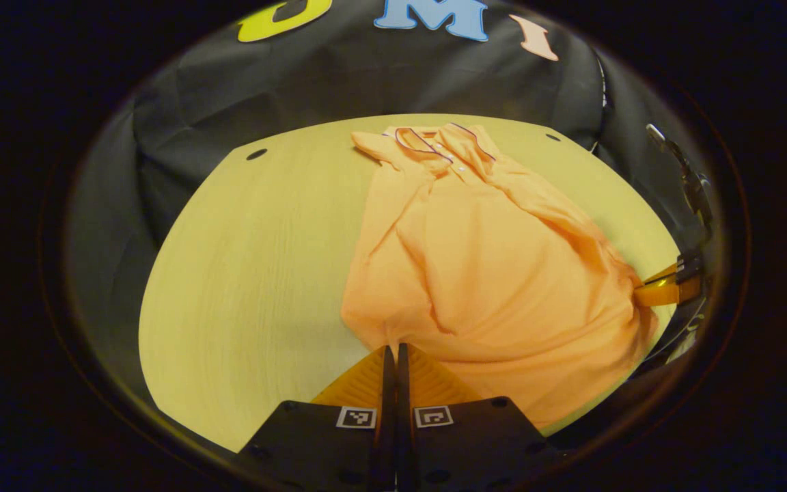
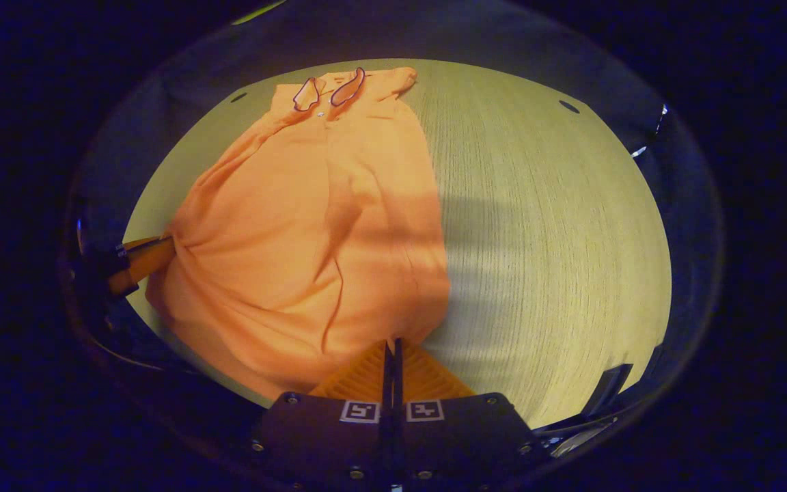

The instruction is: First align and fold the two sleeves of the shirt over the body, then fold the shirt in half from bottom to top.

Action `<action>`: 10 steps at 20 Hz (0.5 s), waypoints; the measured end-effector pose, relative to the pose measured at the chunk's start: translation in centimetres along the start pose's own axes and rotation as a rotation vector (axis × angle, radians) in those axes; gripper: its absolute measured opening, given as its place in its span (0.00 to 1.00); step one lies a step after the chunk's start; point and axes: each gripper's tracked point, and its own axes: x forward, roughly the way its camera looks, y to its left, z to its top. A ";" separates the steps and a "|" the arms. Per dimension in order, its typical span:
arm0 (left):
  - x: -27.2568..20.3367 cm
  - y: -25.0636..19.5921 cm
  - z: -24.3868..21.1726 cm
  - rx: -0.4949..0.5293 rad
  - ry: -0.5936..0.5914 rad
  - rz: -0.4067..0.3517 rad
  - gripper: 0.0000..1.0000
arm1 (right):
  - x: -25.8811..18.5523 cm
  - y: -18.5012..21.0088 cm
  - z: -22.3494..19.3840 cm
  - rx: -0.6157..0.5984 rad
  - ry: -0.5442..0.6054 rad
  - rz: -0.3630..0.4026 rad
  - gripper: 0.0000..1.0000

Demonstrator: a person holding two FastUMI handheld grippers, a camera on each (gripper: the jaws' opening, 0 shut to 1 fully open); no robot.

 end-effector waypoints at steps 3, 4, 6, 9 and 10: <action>1.2 0.3 3.9 0.009 -0.051 -0.007 0.06 | 0.0 -0.1 3.7 0.001 -0.054 0.004 0.00; 1.6 0.4 5.2 0.016 -0.068 -0.009 0.06 | 0.1 0.0 4.8 -0.002 -0.070 0.007 0.00; 2.7 0.5 7.7 0.030 -0.093 -0.017 0.06 | 0.3 0.1 7.4 -0.010 -0.100 0.015 0.00; 4.3 1.0 11.3 0.041 -0.132 -0.023 0.06 | 0.6 0.1 11.6 -0.026 -0.155 0.023 0.00; 4.8 1.2 12.5 0.046 -0.145 -0.023 0.06 | 0.7 -0.1 13.2 -0.031 -0.176 0.021 0.00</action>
